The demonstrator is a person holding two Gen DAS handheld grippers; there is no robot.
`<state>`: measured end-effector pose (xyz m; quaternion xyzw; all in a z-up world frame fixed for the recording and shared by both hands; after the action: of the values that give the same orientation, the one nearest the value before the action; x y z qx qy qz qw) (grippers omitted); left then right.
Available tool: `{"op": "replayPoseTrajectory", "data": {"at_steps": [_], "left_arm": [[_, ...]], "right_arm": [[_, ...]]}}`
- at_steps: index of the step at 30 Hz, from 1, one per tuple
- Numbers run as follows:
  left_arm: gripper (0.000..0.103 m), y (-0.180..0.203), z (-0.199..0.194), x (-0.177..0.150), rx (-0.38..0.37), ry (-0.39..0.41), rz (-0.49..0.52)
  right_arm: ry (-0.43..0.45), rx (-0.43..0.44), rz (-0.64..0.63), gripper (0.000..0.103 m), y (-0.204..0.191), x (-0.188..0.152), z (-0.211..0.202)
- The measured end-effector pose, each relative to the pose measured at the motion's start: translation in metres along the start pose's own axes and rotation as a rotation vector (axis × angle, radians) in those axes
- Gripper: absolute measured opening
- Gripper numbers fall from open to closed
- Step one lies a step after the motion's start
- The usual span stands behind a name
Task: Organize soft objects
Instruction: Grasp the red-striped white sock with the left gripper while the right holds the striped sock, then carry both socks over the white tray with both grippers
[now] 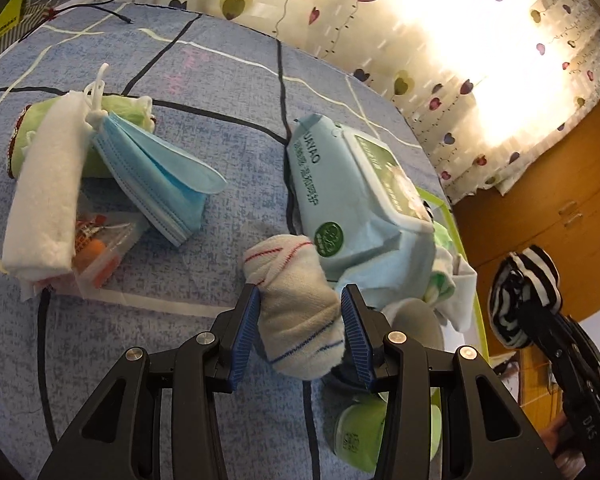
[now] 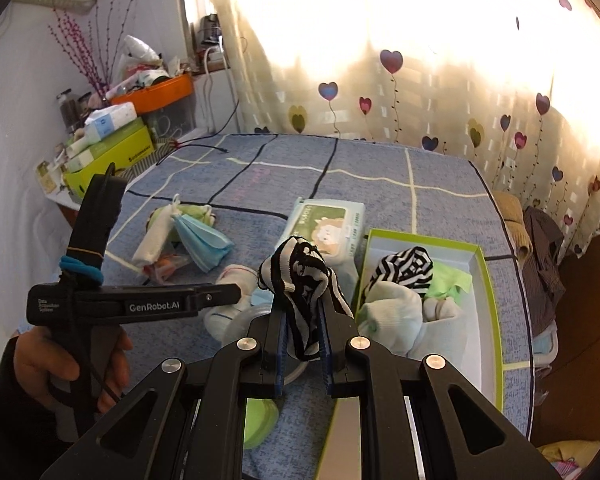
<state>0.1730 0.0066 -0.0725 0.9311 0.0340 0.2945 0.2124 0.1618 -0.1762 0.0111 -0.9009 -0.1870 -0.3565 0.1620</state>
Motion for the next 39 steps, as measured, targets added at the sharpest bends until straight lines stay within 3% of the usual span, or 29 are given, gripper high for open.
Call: {"op": "replayPoseTrajectory", "data": {"at_steps": [7,13,20,27,39], "left_arm": [[0.050,0.001,0.007,0.002,0.023,-0.016,0.013],[0.055,-0.004,0.024,-0.003,-0.028,-0.071,-0.034],[0.055,-0.006,0.022,-0.005,-0.039,-0.055,-0.034],[0.052,0.001,0.012,-0.006,0.017,-0.036,0.041],[0.052,0.012,-0.038,-0.007,0.095,0.080,0.113]], "right_arm": [[0.003,-0.004,0.015,0.013,0.007,0.001,0.001],[-0.001,-0.003,0.020,0.013,0.009,0.000,0.002],[0.002,-0.012,0.032,0.013,0.012,-0.001,0.003],[0.010,-0.018,0.045,0.013,0.017,-0.001,-0.001],[0.021,-0.014,0.060,0.013,0.021,-0.006,-0.008]]}}
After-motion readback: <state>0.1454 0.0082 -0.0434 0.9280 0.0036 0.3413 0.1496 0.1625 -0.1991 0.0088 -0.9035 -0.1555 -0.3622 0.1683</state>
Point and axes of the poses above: each gripper's, at about its wrist camera, not at the fingertips, and z roughly the way its jaws point, y to its right, x to its top, the point moved 5 cm from there along z, roughly the way its jaws point, and after that the axes turned 12 degrees about z, right-handed, at the moved point
